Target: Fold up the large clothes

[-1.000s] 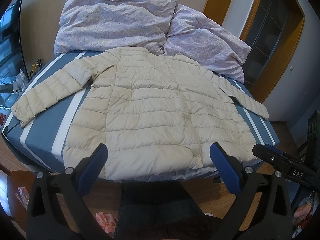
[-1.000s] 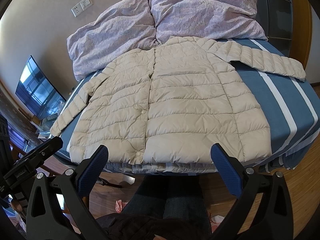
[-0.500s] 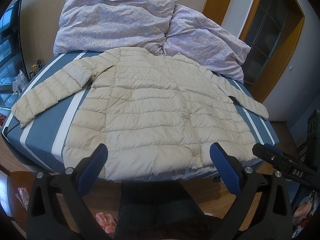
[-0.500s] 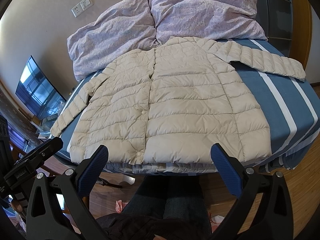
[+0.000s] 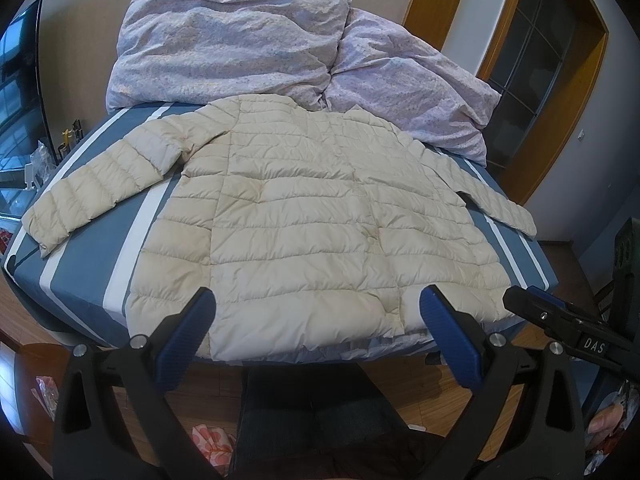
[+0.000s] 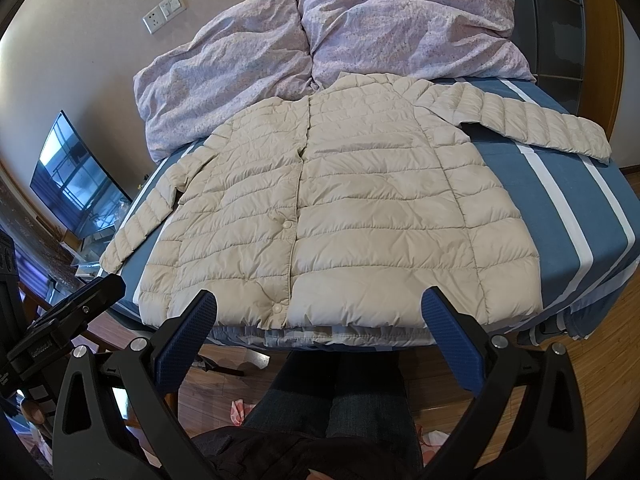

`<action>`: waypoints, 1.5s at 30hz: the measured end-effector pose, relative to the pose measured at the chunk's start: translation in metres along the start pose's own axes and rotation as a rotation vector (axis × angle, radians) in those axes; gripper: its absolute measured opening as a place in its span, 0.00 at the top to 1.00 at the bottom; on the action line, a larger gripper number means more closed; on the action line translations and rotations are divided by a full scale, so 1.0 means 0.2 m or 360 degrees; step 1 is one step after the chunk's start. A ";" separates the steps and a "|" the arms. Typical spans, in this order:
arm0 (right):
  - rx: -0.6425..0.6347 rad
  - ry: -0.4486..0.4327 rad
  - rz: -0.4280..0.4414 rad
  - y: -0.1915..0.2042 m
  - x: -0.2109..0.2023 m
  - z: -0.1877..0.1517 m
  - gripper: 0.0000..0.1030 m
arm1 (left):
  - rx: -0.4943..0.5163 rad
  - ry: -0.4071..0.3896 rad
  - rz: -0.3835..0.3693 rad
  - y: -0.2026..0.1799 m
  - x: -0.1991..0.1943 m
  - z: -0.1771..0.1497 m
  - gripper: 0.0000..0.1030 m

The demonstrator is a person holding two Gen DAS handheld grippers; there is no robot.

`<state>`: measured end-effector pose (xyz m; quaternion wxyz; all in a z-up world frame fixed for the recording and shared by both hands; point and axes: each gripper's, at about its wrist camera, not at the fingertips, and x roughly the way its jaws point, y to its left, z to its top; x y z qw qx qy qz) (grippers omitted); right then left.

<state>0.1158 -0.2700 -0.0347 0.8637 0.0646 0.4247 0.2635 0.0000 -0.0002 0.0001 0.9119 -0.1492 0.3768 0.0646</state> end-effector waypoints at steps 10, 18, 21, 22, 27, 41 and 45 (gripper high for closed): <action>0.0000 -0.0001 -0.0001 0.00 0.00 0.00 0.01 | 0.0000 -0.0001 0.0000 0.00 0.00 0.00 0.02; 0.0002 0.0000 -0.0001 0.00 0.01 0.00 0.01 | 0.0001 -0.0001 0.0001 0.00 0.00 0.00 0.02; 0.0001 0.0000 0.0000 0.01 0.01 0.01 0.01 | 0.0001 -0.0002 0.0000 0.00 0.00 0.00 0.02; 0.0001 0.0001 -0.0001 0.01 0.01 0.01 0.01 | 0.0001 -0.0001 0.0002 0.00 0.00 0.00 0.02; 0.0003 0.0002 -0.0003 0.02 0.02 0.01 0.01 | -0.0001 0.0010 0.0003 0.00 0.01 0.01 0.02; 0.0165 -0.0049 -0.0181 -0.31 0.25 0.30 0.01 | -0.0007 0.0070 0.0193 0.15 0.37 0.22 0.02; 0.0323 -0.0067 -0.0325 -0.58 0.35 0.43 0.01 | 0.0004 0.0050 0.0323 0.21 0.53 0.32 0.02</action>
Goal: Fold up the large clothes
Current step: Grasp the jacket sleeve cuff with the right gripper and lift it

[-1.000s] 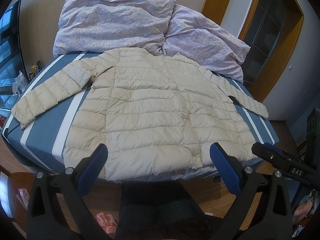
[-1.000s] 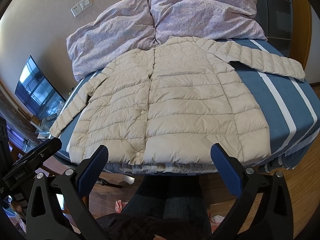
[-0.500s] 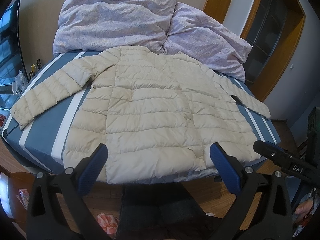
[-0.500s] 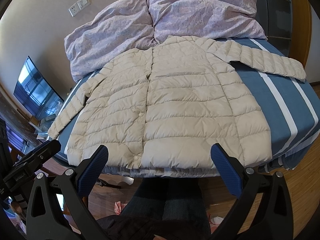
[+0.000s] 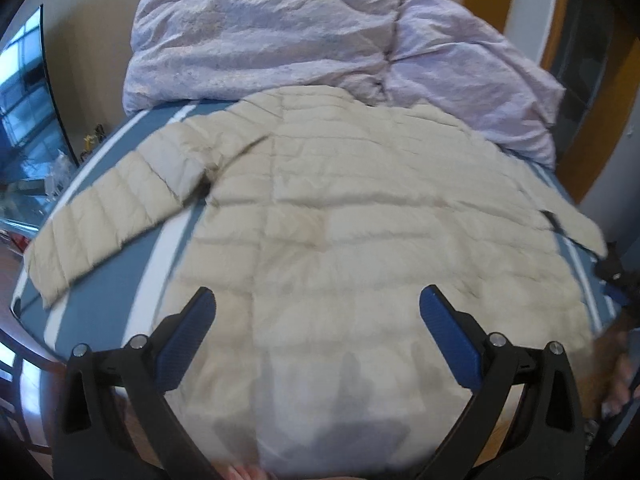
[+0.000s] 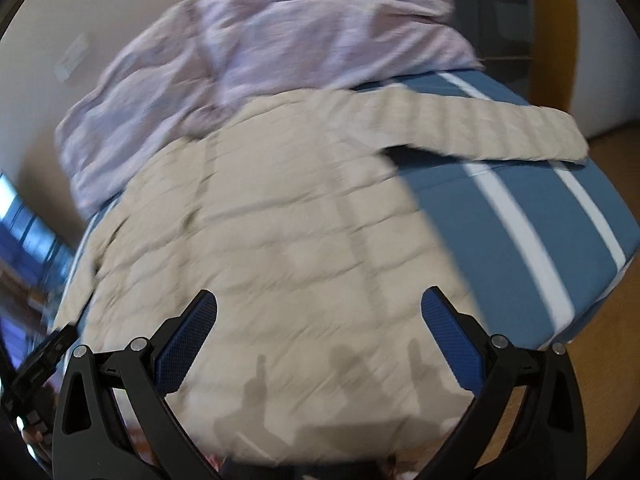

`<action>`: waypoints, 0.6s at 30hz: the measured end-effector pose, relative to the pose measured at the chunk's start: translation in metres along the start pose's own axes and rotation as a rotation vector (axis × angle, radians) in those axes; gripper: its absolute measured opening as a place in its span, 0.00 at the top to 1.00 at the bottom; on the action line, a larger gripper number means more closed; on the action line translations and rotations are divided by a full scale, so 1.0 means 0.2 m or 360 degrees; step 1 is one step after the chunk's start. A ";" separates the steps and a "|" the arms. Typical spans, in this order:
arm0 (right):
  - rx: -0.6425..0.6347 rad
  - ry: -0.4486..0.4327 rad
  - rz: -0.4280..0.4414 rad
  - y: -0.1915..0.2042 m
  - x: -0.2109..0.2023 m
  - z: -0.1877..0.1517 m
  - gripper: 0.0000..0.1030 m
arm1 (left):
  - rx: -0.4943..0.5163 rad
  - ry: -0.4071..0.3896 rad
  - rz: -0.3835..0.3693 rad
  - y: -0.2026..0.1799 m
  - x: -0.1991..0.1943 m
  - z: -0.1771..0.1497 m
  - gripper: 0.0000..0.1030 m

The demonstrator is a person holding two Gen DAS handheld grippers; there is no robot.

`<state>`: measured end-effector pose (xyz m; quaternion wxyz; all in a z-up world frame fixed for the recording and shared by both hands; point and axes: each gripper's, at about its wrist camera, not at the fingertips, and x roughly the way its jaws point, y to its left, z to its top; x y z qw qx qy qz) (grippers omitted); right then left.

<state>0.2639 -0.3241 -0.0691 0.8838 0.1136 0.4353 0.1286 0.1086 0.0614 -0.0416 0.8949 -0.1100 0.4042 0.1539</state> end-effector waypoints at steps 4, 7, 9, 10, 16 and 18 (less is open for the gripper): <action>0.0144 -0.0021 -0.0168 -0.25 0.14 0.19 0.01 | 0.0009 0.0002 0.0098 0.01 0.16 0.10 0.02; 0.0259 -0.0034 -0.0312 -0.46 0.23 0.33 0.01 | 0.0020 0.0015 0.0187 0.02 0.28 0.15 0.02; 0.0333 -0.0052 -0.0391 -0.58 0.27 0.42 0.01 | 0.0024 0.0034 0.0243 0.03 0.37 0.19 0.02; 0.0383 -0.0063 -0.0455 -0.66 0.28 0.46 0.01 | 0.0022 0.0043 0.0259 0.04 0.40 0.19 0.02; 0.0670 -0.0118 -0.0711 -1.07 0.34 0.63 0.01 | 0.0036 0.0109 0.0356 0.05 0.58 0.20 0.02; 0.0752 -0.0108 -0.0755 -1.18 0.36 0.65 0.06 | 0.0046 0.0125 0.0365 0.04 0.62 0.18 0.02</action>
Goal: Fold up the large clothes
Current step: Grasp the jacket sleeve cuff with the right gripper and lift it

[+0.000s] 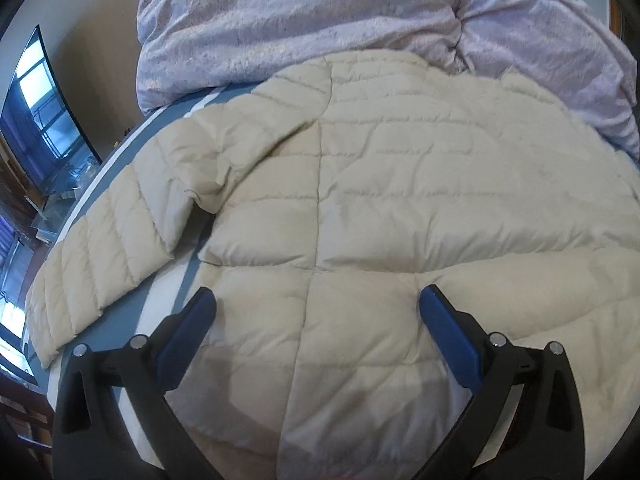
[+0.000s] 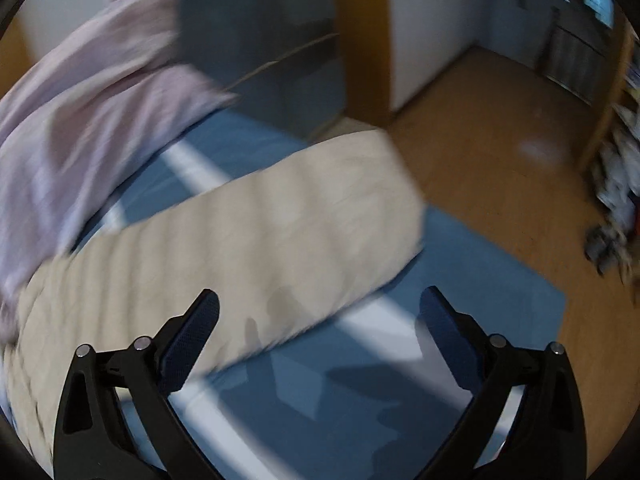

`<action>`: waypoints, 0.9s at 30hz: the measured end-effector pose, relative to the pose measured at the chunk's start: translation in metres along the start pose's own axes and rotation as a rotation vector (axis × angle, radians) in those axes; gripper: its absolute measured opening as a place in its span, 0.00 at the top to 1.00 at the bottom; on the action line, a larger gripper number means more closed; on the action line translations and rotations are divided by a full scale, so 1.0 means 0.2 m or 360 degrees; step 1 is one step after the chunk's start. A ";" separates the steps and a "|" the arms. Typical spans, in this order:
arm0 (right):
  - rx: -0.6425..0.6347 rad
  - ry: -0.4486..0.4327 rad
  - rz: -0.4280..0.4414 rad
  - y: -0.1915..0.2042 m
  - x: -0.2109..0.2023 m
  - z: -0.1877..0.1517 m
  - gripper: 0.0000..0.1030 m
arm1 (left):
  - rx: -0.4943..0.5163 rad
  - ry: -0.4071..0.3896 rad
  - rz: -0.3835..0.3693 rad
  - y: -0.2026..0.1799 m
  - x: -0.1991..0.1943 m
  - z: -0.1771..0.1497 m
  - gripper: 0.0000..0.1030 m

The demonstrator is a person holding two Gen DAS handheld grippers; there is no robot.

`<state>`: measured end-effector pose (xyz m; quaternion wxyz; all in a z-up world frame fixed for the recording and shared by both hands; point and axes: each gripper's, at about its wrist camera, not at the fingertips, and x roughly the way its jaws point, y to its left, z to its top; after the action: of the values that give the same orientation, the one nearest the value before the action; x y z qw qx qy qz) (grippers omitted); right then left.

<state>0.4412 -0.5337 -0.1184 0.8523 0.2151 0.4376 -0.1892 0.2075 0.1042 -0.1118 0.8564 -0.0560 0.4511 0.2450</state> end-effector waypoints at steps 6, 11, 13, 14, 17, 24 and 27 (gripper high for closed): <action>0.0188 0.0089 0.0011 -0.11 0.14 0.05 0.20 | -0.0005 -0.0006 0.0003 -0.01 0.02 -0.01 0.02; 0.0189 0.0047 -0.0015 -0.13 0.16 0.03 0.45 | -0.0030 0.0017 -0.0035 0.00 0.04 -0.01 0.02; 0.0179 0.0037 -0.0013 -0.12 0.16 0.03 0.61 | -0.0042 0.0024 -0.0055 0.01 0.04 -0.01 0.02; 0.0182 0.0047 0.0019 -0.11 0.16 0.04 0.72 | -0.0052 0.0028 -0.0068 0.01 0.04 -0.01 0.02; 0.0159 0.0029 0.0031 -0.09 0.13 0.04 0.83 | -0.0071 0.0037 -0.0091 0.02 0.05 -0.01 0.02; -0.0107 -0.0090 0.0102 0.27 -0.01 0.04 0.86 | -0.0083 0.0042 -0.0108 0.03 0.06 -0.01 0.02; -0.0250 -0.0106 0.0184 0.50 -0.07 -0.02 0.86 | -0.0086 0.0043 -0.0112 0.03 0.06 -0.01 0.02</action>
<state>0.4826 -0.4459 -0.0877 0.8901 0.1660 0.4095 -0.1119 0.2087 0.1123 -0.1216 0.8565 -0.0984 0.4535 0.2261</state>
